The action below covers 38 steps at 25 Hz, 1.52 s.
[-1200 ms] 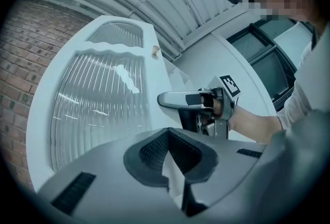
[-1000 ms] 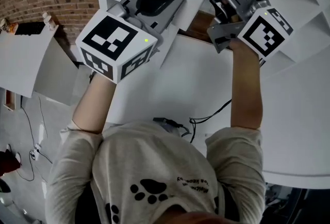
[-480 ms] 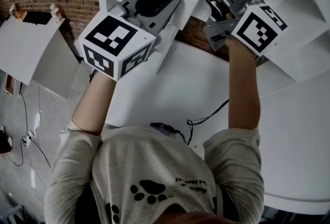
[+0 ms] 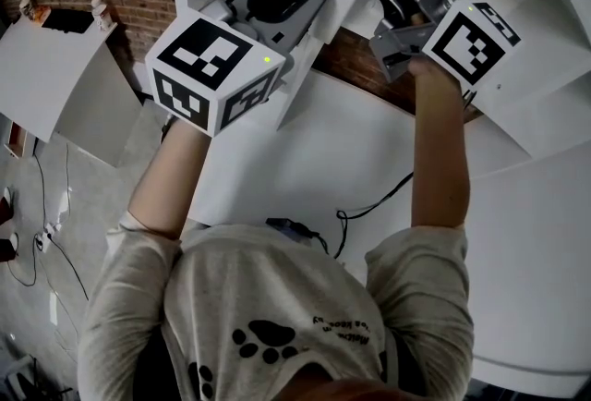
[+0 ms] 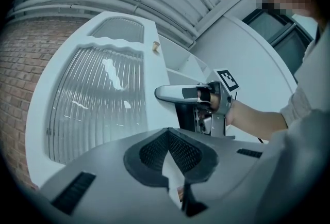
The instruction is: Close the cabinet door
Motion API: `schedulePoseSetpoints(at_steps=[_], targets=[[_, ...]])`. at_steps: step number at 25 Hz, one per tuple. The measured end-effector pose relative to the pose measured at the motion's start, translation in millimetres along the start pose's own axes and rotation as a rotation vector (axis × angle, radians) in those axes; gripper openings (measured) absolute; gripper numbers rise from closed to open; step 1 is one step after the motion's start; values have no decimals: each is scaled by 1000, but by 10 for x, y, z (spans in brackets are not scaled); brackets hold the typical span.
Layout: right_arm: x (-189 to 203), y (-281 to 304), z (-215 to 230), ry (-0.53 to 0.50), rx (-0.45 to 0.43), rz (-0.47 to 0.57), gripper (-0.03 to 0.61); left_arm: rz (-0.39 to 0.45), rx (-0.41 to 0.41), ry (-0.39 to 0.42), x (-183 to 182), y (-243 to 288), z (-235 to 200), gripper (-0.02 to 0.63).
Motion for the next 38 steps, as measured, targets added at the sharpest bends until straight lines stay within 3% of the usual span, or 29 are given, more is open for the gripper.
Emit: schedulePoseSetpoints(at_steps=[19, 27, 38], targets=[[29, -29, 71, 15, 35, 17, 110, -17, 80, -42, 153, 165, -119, 8], [-15, -176, 201, -76, 243, -5, 147, -21, 81, -29, 137, 232, -180, 8], [129, -291, 362, -66, 355, -51, 147, -17, 71, -53, 180, 343, -426, 9]])
Point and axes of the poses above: the fingertips, and each gripper's own axes: y forward along the fingers, z to its right, x out of its underside, the point moved 1 cm from there along -y, backward along the fingers, and after that the axes turned 4 degrees about -y, right-handed, at the moved point
